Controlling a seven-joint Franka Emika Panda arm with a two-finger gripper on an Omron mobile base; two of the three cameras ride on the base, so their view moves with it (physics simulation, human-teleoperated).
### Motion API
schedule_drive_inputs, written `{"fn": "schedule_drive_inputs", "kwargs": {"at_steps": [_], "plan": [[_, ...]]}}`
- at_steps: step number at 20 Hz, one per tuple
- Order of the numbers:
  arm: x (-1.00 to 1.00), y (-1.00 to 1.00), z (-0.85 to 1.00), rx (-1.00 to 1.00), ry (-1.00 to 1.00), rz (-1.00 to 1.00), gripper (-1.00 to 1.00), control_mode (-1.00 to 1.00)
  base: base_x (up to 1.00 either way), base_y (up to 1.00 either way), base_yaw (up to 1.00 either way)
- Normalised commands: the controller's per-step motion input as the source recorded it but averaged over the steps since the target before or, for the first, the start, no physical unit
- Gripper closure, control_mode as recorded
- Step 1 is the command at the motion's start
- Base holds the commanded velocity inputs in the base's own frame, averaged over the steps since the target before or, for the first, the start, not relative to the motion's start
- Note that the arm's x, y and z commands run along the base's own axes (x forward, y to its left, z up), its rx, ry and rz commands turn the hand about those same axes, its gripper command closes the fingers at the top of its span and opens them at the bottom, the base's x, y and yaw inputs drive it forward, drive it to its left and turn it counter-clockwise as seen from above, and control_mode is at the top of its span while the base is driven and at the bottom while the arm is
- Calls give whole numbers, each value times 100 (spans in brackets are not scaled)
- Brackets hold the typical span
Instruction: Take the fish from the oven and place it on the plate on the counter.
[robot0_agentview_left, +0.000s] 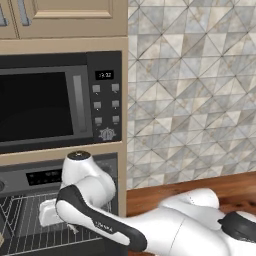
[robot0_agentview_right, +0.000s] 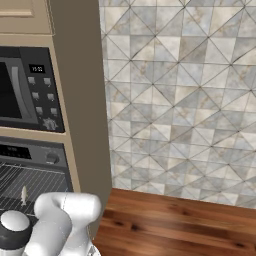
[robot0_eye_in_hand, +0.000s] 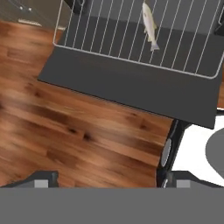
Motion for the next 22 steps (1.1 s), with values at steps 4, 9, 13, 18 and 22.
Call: {"fn": "schedule_drive_inputs", "kwargs": {"at_steps": [4,9,13,18,22], "plan": [[54,-92,-21,0,7,-7,-100,-100,0,0,0],[87,-50,-39,0,14,-1,-100,-100,0,0,0],[34,0,-52,-7,5,0,-100,-100,0,0,0],[5,27,-31,-15,0,0,-100,-100,0,0,0],[29,37,-33,-19,0,0,-100,-100,0,0,0]]}}
